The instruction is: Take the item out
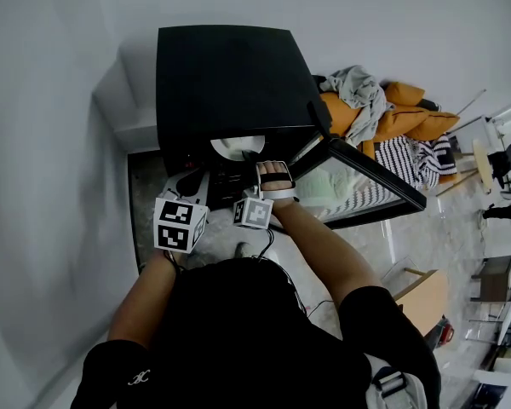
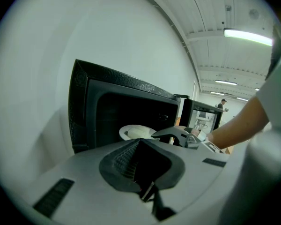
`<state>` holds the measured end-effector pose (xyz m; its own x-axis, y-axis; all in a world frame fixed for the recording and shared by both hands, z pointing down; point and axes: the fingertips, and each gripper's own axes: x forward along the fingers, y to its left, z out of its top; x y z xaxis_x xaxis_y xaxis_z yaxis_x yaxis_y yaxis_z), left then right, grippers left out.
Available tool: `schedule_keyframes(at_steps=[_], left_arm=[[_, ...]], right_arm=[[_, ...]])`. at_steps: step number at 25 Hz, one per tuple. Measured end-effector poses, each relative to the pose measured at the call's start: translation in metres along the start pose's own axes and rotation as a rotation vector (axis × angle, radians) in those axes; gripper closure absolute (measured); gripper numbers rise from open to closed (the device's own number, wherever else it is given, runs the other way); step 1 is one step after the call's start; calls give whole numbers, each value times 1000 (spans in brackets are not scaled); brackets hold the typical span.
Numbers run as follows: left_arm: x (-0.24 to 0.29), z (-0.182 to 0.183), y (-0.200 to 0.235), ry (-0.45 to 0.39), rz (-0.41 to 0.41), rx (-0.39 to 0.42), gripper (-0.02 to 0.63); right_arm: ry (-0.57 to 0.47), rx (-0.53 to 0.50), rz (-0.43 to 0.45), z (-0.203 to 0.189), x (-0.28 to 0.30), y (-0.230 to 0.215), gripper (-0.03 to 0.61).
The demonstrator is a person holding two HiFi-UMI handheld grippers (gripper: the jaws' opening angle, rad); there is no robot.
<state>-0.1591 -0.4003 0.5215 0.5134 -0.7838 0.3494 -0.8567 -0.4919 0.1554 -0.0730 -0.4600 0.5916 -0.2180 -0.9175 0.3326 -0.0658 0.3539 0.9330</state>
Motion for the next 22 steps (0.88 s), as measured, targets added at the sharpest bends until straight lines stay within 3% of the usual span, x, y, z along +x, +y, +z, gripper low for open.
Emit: schedule_keyframes(at_steps=[4, 9, 15, 22], left_arm=[[-3, -2, 3, 4, 6, -3, 606], [-5, -6, 8, 7, 20, -13, 606], [-10, -9, 14, 10, 32, -21, 606], [-10, -9, 14, 10, 31, -29, 606]], right_arm=[[18, -32, -12, 0, 10, 0, 468], [31, -67, -34, 5, 13, -3, 534], [36, -45, 3, 5, 11, 0, 546], [13, -48, -13, 3, 0, -2, 552]])
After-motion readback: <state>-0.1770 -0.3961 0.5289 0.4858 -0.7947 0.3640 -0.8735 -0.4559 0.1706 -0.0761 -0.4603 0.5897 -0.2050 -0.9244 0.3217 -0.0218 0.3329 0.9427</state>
